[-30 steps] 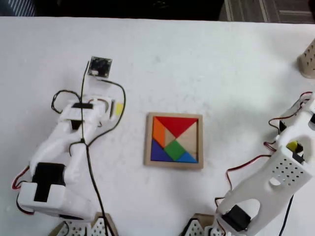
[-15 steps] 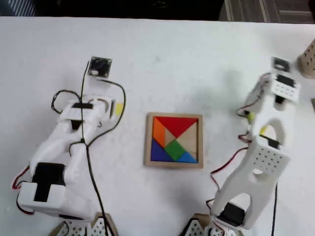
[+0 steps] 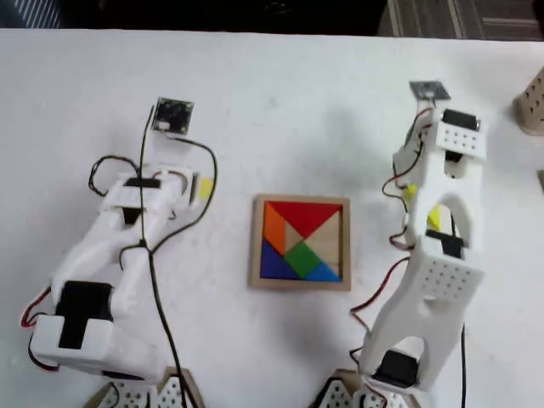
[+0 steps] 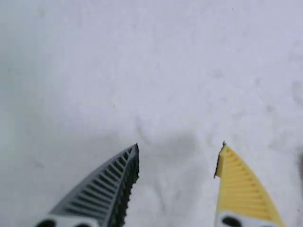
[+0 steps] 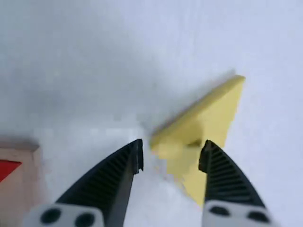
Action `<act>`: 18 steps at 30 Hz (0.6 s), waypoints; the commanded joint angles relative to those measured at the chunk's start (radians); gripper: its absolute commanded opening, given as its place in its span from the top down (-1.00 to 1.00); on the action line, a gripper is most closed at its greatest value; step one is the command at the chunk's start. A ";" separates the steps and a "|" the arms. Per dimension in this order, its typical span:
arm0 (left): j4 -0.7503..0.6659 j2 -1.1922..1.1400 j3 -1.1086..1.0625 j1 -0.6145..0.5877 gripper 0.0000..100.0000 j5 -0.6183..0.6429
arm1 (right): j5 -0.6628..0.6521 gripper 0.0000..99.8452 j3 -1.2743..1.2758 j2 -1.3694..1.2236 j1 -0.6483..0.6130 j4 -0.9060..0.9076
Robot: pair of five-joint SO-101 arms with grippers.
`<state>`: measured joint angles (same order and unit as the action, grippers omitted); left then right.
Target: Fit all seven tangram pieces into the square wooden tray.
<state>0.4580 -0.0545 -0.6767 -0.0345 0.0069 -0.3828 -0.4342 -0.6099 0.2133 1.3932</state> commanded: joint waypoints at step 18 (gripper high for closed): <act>0.017 0.051 0.029 -0.013 0.43 -0.015 | 0.229 0.42 -0.006 0.262 0.004 0.151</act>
<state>0.4580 -0.0545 -0.6767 -0.0345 0.0054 -0.1895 -0.4342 -0.4580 0.2163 1.5604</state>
